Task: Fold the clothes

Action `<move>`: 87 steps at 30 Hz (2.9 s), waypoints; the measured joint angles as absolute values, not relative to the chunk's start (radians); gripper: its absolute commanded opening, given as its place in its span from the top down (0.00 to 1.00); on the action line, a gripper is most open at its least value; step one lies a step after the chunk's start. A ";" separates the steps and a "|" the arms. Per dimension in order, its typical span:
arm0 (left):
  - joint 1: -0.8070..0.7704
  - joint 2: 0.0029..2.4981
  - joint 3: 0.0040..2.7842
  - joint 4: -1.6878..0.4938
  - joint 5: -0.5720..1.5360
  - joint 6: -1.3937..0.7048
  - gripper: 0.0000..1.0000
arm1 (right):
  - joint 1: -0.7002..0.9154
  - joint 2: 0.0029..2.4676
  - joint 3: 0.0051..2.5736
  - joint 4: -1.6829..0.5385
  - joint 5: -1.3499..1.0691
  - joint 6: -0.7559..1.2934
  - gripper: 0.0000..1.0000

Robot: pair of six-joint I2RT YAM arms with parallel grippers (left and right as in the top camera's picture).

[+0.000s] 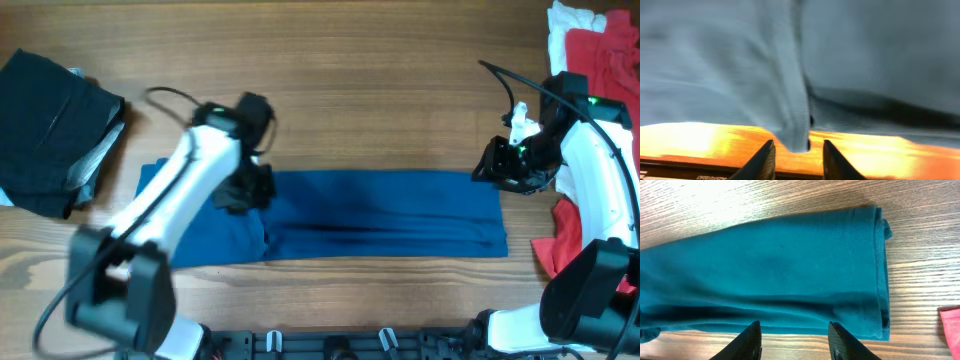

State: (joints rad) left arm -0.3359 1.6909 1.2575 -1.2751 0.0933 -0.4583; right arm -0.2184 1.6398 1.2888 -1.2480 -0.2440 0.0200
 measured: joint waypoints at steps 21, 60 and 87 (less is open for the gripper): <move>-0.050 1.819 1.268 -1.132 -0.243 -0.448 0.61 | -0.218 1.640 1.289 -1.251 -0.244 0.020 0.56; 0.199 1.829 1.097 -1.216 -0.182 -0.477 0.81 | -0.218 1.640 1.289 -1.250 -0.244 0.020 0.46; 0.199 1.829 1.095 -1.135 -0.141 -0.477 0.77 | -0.219 1.621 0.775 -0.561 -0.279 0.109 0.96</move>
